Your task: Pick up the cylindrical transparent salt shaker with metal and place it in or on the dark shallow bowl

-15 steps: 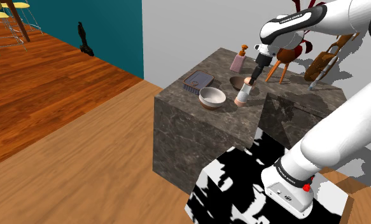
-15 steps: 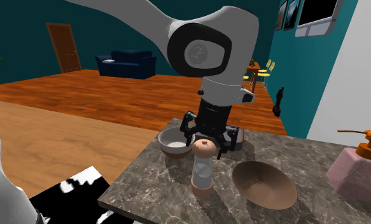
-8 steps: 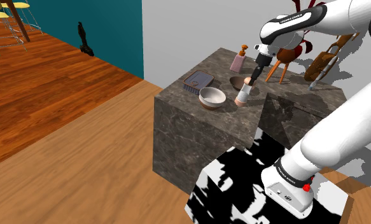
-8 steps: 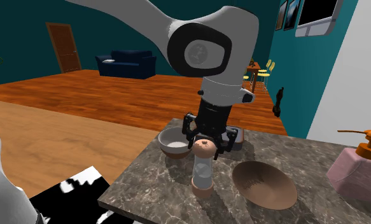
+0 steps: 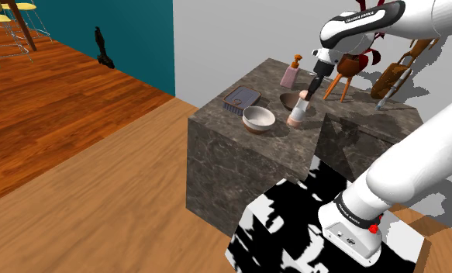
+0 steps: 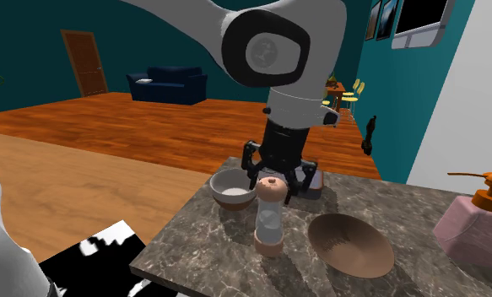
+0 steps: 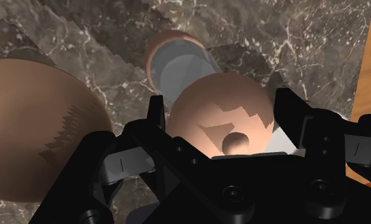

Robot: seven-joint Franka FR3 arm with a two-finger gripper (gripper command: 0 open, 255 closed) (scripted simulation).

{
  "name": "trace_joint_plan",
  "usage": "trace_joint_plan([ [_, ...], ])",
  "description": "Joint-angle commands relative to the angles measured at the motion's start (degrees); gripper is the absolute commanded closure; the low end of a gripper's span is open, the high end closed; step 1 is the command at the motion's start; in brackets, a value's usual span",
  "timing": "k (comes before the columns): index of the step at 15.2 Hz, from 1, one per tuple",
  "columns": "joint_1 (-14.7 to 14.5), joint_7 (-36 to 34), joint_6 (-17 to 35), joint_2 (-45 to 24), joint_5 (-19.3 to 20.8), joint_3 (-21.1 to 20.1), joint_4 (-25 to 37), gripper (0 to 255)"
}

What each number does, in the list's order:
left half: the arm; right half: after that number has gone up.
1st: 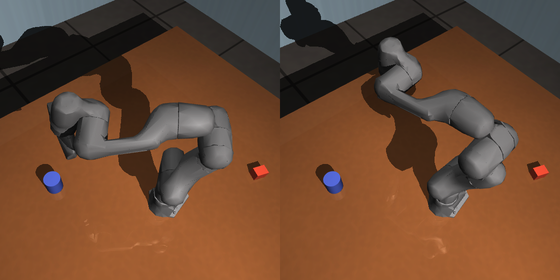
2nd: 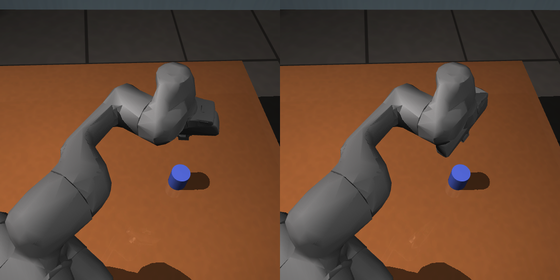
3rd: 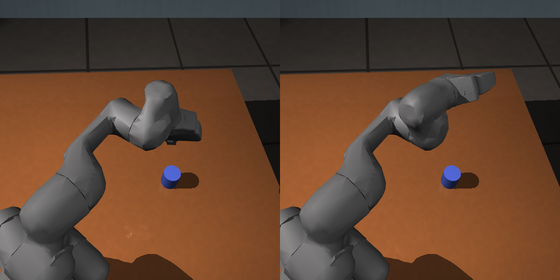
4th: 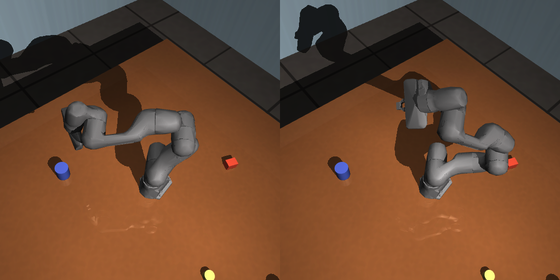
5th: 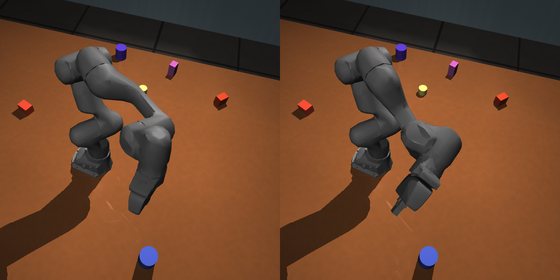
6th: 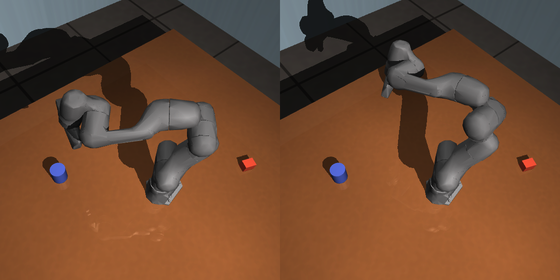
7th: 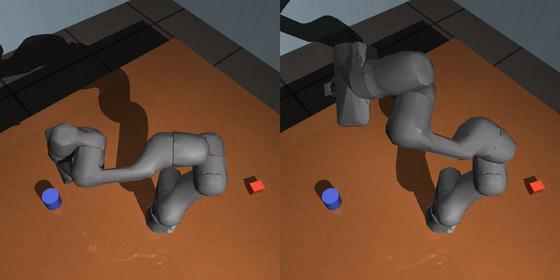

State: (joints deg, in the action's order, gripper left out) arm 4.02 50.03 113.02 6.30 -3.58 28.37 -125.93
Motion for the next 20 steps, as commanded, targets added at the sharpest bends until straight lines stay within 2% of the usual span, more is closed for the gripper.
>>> trace_joint_plan([
  [1,-0.03,-0.45,-1.53,0.67,0.33,-0.14,0.96,255],
  [18,-0.17,-2.71,-14.4,3.82,1.73,-0.99,11.13,255],
  [20,0.17,-0.35,-16.43,-0.69,0.06,0.42,17.0,255],
])
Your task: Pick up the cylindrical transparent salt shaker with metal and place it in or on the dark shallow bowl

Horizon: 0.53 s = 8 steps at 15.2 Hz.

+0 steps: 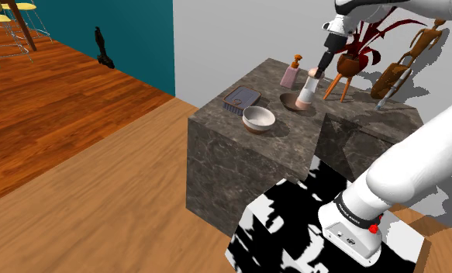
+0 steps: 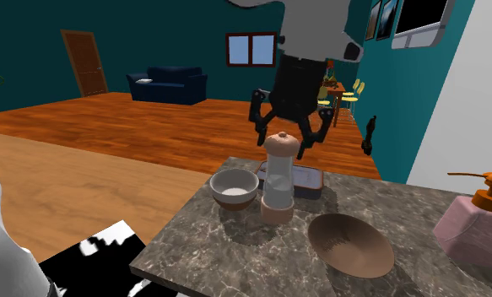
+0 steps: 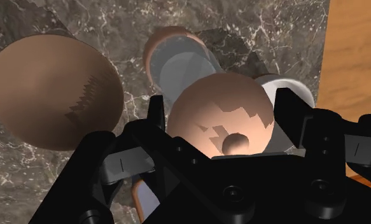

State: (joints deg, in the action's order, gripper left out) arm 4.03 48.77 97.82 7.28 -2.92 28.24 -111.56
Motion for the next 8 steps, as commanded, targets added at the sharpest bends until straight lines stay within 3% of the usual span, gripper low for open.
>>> trace_joint_plan([
  [1,0.44,2.11,-2.35,-4.02,-1.56,1.23,5.71,255],
  [5,2.8,6.83,-7.79,-14.19,-6.12,3.47,19.37,255],
  [8,6.3,9.93,-13.16,-22.8,-10.28,4.39,31.7,255],
])
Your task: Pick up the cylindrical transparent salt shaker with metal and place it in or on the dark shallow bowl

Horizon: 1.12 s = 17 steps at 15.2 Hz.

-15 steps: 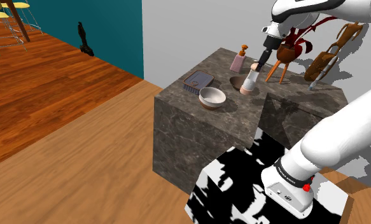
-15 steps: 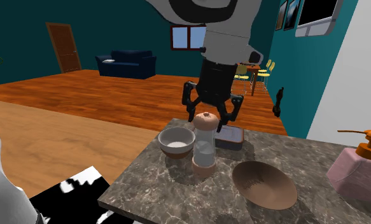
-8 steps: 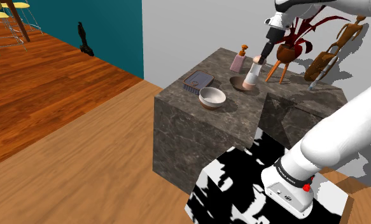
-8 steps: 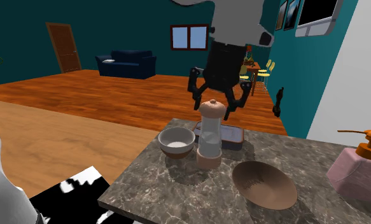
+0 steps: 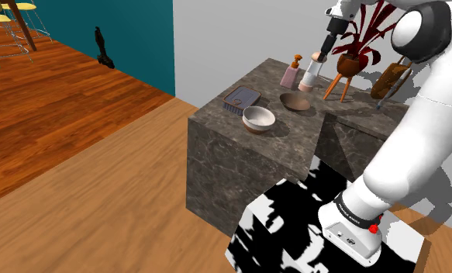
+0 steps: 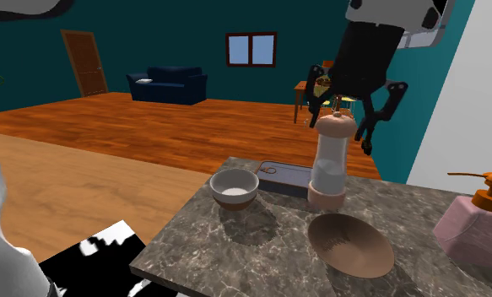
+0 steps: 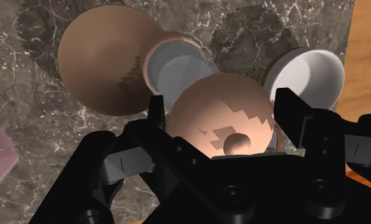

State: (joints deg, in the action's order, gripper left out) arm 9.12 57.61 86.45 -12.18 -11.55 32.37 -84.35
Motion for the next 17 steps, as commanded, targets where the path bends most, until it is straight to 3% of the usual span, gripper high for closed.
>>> trace_joint_plan([
  [1,2.82,1.93,-3.91,-6.46,-3.16,0.36,9.24,255],
  [3,6.97,3.12,-8.93,-13.37,-6.47,0.13,20.38,255],
  [5,13.3,3.09,-16.04,-22.4,-10.63,-1.03,36.42,255],
  [6,14.74,2.8,-17.48,-24.15,-11.28,-1.6,39.78,255],
  [11,11.33,3.92,-10.92,-20.5,-9.4,-0.9,29.17,255],
  [17,8.91,4.73,-4.81,-18.3,-8.33,-0.49,20.63,255],
])
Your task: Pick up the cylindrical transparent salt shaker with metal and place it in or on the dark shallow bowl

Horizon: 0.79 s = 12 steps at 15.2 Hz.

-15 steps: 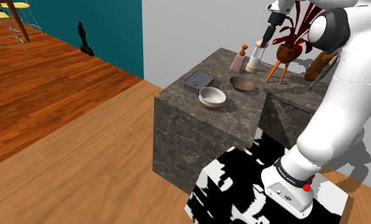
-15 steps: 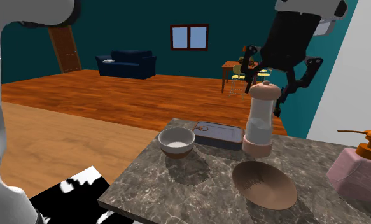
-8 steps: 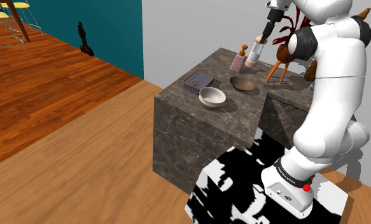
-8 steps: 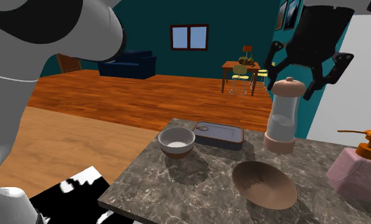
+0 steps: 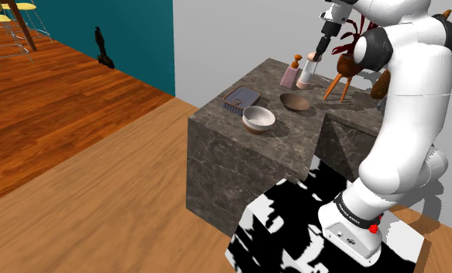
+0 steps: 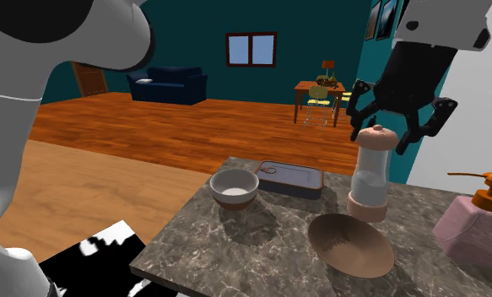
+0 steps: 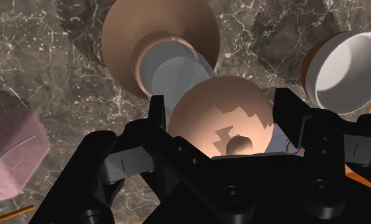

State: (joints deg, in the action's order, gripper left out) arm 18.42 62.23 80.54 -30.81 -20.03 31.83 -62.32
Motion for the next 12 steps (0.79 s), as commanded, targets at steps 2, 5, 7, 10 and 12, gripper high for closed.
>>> trace_joint_plan([
  [2,-0.98,0.34,2.93,0.78,0.36,0.11,-3.74,255],
  [5,-1.71,0.67,5.53,1.26,0.57,0.16,-6.9,255],
  [7,-2.12,0.88,7.18,1.47,0.64,0.16,-8.81,255],
  [10,-2.63,1.21,9.57,1.63,0.67,0.14,-11.44,255],
  [12,-2.91,1.43,11.1,1.65,0.64,0.11,-13.05,255],
])
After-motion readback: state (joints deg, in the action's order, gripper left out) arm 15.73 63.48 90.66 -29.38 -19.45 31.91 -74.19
